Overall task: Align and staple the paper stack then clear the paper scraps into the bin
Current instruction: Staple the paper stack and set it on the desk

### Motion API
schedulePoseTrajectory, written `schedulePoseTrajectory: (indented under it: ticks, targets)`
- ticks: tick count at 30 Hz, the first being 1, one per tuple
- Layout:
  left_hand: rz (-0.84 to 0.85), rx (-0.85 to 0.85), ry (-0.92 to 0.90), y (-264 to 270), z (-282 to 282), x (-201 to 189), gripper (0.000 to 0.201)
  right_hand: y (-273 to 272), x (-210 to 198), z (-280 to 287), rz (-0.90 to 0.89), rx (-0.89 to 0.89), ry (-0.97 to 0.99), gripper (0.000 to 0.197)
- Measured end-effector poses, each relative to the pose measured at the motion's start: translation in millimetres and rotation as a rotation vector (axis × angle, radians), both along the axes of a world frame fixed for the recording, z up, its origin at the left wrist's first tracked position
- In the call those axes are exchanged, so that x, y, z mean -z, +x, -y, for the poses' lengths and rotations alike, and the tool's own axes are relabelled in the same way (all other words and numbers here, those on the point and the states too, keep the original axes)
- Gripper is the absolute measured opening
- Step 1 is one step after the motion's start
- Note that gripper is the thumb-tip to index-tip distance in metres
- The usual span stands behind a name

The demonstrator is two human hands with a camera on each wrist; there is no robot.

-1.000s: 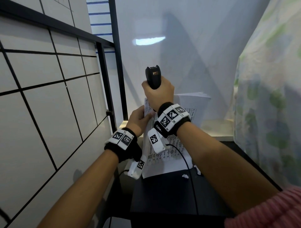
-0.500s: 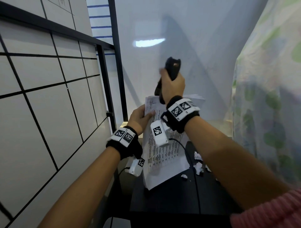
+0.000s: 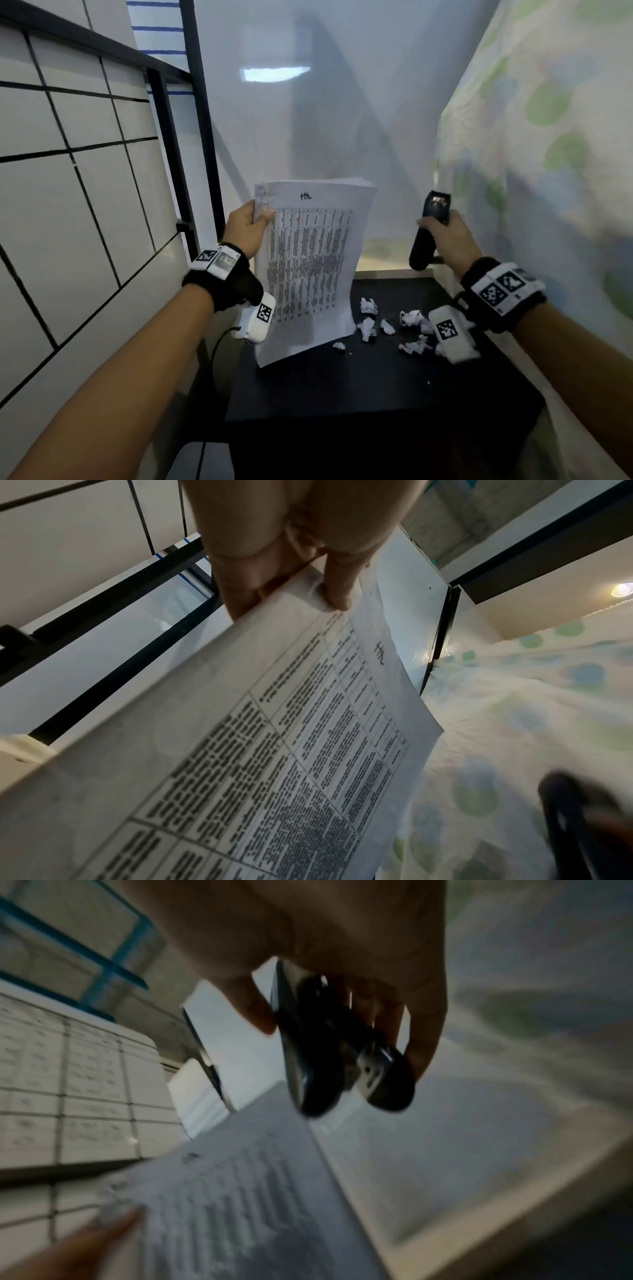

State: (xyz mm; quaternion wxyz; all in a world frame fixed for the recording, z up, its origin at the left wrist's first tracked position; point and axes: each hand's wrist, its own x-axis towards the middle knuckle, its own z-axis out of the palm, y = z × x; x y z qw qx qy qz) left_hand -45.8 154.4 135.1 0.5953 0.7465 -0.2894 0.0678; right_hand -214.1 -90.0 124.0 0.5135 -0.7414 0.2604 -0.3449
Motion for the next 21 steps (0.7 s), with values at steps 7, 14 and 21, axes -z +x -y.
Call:
schedulePoseTrajectory:
  ticks: [7, 14, 21]
  targets:
    - [0.005, -0.022, -0.009, -5.3, 9.9, 2.9, 0.030, -60.0, 95.5, 59.2, -0.964, 0.101, -0.442, 0.046]
    - [0.019, -0.047, -0.017, -7.6, 13.4, 1.8, 0.030, -73.0, 137.4, 74.8, -1.245, 0.075, -0.431, 0.070]
    - [0.012, -0.113, -0.032, -5.5, 5.5, -1.4, 0.028, -64.2, 137.5, 75.8, -1.276, 0.081, -0.532, 0.066]
